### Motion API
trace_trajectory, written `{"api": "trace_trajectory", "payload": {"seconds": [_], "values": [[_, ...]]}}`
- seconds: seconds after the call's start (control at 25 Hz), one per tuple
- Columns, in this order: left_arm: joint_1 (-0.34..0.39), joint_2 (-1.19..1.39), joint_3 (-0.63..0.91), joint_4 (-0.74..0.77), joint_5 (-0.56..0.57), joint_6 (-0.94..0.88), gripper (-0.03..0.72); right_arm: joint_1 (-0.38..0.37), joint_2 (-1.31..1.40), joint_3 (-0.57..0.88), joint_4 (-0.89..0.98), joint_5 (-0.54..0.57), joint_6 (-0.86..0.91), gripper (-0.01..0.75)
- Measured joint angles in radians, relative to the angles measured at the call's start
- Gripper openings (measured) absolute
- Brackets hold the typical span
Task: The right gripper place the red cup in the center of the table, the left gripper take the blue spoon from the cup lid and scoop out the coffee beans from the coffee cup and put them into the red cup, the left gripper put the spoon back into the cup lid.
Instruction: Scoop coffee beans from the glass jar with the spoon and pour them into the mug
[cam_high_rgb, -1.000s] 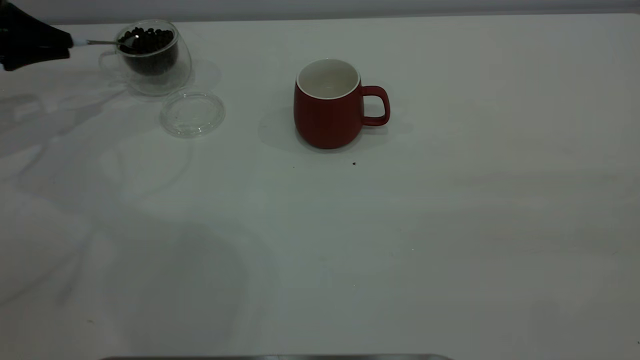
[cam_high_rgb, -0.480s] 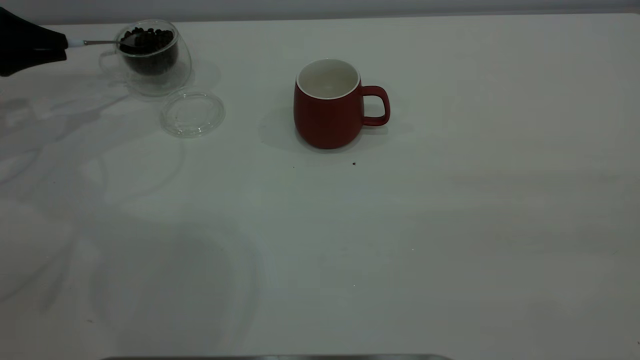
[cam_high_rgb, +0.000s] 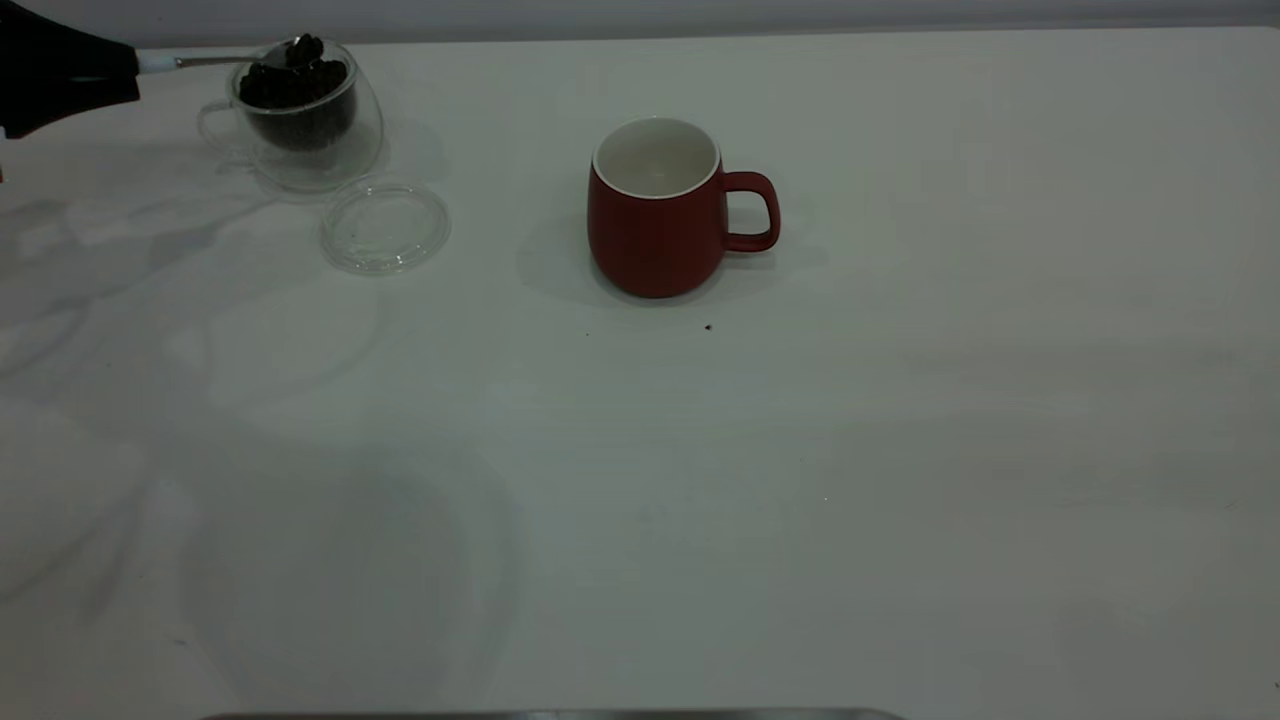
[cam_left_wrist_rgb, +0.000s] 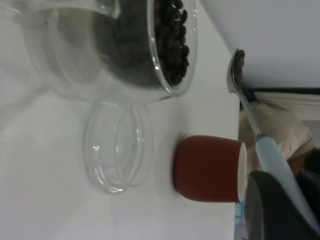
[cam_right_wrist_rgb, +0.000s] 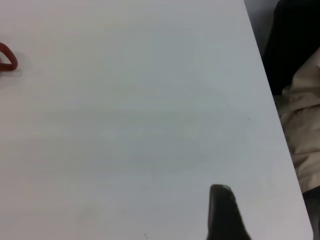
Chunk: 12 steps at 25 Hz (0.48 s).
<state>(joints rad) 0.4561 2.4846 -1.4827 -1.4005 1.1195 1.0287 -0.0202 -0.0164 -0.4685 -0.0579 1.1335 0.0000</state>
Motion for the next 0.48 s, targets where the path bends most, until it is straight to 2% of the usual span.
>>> {"api": "trace_trajectory", "payload": {"seconds": [0.48], "values": [[-0.002,0.000,0.000,0.007,0.020,-0.029,0.122,0.000,0.000,0.000,0.000,0.000,0.000,0.476]]}}
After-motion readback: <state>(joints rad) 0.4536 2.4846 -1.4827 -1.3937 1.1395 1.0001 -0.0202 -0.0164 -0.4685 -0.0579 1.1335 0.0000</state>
